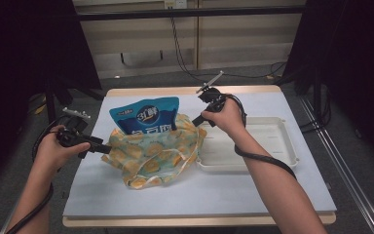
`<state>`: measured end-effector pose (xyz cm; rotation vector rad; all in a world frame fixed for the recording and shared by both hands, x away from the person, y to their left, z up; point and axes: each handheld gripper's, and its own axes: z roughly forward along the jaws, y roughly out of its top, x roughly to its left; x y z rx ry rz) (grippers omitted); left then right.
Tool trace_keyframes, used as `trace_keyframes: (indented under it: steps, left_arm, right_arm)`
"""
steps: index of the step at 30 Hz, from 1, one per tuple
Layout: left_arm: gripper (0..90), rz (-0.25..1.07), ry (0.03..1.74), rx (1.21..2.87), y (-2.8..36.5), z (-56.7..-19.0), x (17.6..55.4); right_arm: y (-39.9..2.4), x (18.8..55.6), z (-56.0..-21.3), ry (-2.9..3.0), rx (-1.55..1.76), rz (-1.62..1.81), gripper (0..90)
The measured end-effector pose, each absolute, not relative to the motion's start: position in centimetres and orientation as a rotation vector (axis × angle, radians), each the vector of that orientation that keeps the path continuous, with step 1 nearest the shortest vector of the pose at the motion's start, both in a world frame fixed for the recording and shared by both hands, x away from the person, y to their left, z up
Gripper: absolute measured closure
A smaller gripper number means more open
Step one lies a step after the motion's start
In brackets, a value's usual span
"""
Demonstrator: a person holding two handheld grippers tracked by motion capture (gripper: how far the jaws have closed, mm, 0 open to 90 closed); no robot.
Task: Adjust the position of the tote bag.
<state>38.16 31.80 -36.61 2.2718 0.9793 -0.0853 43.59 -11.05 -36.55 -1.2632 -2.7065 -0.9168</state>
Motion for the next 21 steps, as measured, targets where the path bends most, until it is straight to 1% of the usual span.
trace_keyframes:
  steps: [3,5,7,12,15,16,18,19,21]
  left_arm:
    - [30.4,-0.059,0.973,2.269,31.5,-36.0,38.0]
    - [30.6,-0.062,0.941,2.252,31.3,-35.8,38.0]
    - [32.2,-0.047,0.914,2.261,30.7,-35.7,37.9]
    - [38.6,-0.066,0.848,2.241,29.8,-35.7,38.0]
    - [47.7,-0.087,0.821,2.222,29.3,-35.6,38.0]
    - [54.1,-0.09,0.814,2.232,29.2,-35.6,38.0]
    - [61.4,-0.099,0.812,2.239,29.1,-35.7,38.0]
    - [67.3,-0.099,0.814,2.236,29.0,-35.8,38.0]
    - [76.3,-0.143,0.805,2.241,29.0,-36.1,38.1]
  right_arm:
    - [-10.8,43.6,-36.5,-2.711,-1.261,-0.921,66.4]
    - [-10.7,43.6,-36.5,-2.712,-1.258,-0.912,66.3]
    - [-10.6,43.7,-36.7,-2.716,-1.254,-0.913,65.7]
    - [-10.4,43.8,-37.1,-2.71,-1.265,-0.904,61.7]
    - [-10.3,43.9,-37.2,-2.719,-1.257,-0.902,58.3]
    - [-10.2,43.9,-37.3,-2.719,-1.264,-0.904,56.5]
    - [-10.1,43.9,-37.4,-2.726,-1.258,-0.898,55.7]
    - [-10.1,43.9,-37.5,-2.724,-1.26,-0.898,55.6]
    - [-10.0,44.0,-37.6,-2.721,-1.249,-0.898,55.6]
